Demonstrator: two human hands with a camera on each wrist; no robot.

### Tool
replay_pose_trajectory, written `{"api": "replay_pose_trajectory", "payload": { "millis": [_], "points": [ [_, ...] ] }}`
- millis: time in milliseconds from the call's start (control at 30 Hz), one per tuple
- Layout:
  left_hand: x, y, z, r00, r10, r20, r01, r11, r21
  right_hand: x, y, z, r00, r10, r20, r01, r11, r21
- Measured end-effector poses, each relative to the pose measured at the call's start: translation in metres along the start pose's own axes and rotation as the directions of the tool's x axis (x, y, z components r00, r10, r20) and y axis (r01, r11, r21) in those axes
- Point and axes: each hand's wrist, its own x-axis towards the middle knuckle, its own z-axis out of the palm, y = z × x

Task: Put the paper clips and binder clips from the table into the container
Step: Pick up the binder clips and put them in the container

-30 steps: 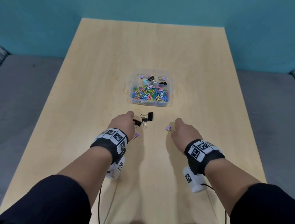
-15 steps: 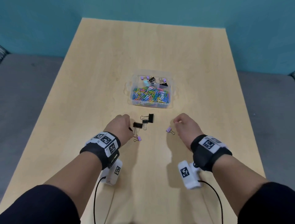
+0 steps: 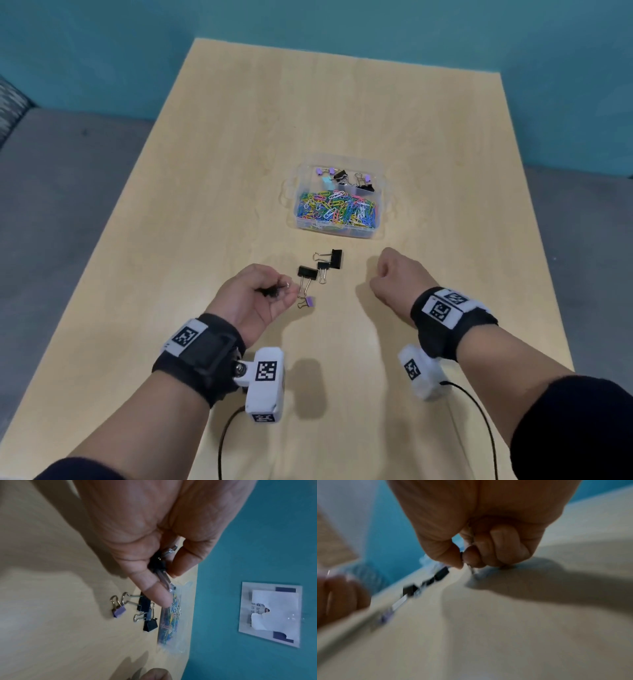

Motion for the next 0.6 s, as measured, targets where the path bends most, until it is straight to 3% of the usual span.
{"api": "replay_pose_trajectory", "payload": {
  "millis": [33, 67, 133, 167, 200, 233, 267, 300, 333, 400, 433, 467, 533, 567, 600],
  "points": [
    [-0.001, -0.001, 0.000, 1.000, -0.001, 0.005, 0.001, 1.000, -0.012, 0.001, 0.004, 0.000, 0.997, 0.065, -0.034, -0.055, 0.967, 0.249],
    [-0.001, -0.002, 0.001, 1.000, 0.004, 0.005, -0.004, 1.000, 0.001, 0.002, 0.009, 0.000, 0.989, 0.145, -0.019, -0.113, 0.840, 0.531],
    [-0.001, -0.006, 0.005, 1.000, 0.024, -0.003, -0.024, 0.997, 0.078, 0.000, 0.018, -0.004, 0.963, 0.235, 0.134, -0.213, 0.350, 0.912],
    [-0.001, -0.009, 0.007, 0.999, 0.040, -0.013, -0.038, 0.989, 0.142, -0.002, 0.021, -0.006, 0.949, 0.231, 0.213, -0.245, 0.118, 0.962],
    [0.000, -0.014, 0.010, 0.997, 0.071, -0.025, -0.063, 0.968, 0.242, -0.003, 0.023, -0.008, 0.938, 0.216, 0.271, -0.267, -0.046, 0.963],
    [0.002, -0.018, 0.011, 0.992, 0.127, -0.026, -0.107, 0.915, 0.388, -0.004, 0.024, -0.007, 0.931, 0.196, 0.308, -0.284, -0.141, 0.948],
    [0.003, -0.022, 0.012, 0.981, 0.195, 0.000, -0.161, 0.808, 0.566, -0.004, 0.023, -0.006, 0.930, 0.175, 0.324, -0.295, -0.172, 0.940],
    [0.004, -0.025, 0.014, 0.966, 0.252, 0.060, -0.211, 0.629, 0.749, -0.003, 0.021, -0.004, 0.931, 0.160, 0.329, -0.306, -0.151, 0.940],
    [0.004, -0.027, 0.015, 0.951, 0.277, 0.137, -0.238, 0.375, 0.896, -0.002, 0.017, -0.003, 0.935, 0.155, 0.320, -0.311, -0.079, 0.947],
    [0.003, -0.032, 0.016, 0.936, 0.233, 0.264, -0.236, -0.139, 0.962, 0.002, 0.008, 0.001, 0.946, 0.172, 0.275, -0.301, 0.154, 0.941],
    [0.002, -0.032, 0.017, 0.930, 0.207, 0.305, -0.244, -0.277, 0.929, 0.005, 0.003, 0.005, 0.953, 0.182, 0.243, -0.290, 0.312, 0.905],
    [0.003, -0.032, 0.017, 0.927, 0.185, 0.327, -0.252, -0.339, 0.907, 0.008, -0.003, 0.008, 0.966, 0.175, 0.192, -0.255, 0.494, 0.831],
    [0.005, -0.031, 0.020, 0.923, 0.160, 0.351, -0.275, -0.366, 0.889, 0.013, -0.016, 0.010, 0.995, 0.083, 0.063, -0.104, 0.857, 0.504],
    [0.006, -0.031, 0.021, 0.923, 0.144, 0.357, -0.280, -0.386, 0.879, 0.015, -0.022, 0.010, 0.999, 0.003, 0.035, -0.013, 0.963, 0.270],
    [0.007, -0.030, 0.022, 0.923, 0.135, 0.360, -0.280, -0.405, 0.871, 0.016, -0.028, 0.010, 0.996, -0.068, 0.053, 0.066, 0.997, 0.028]
  ]
}}
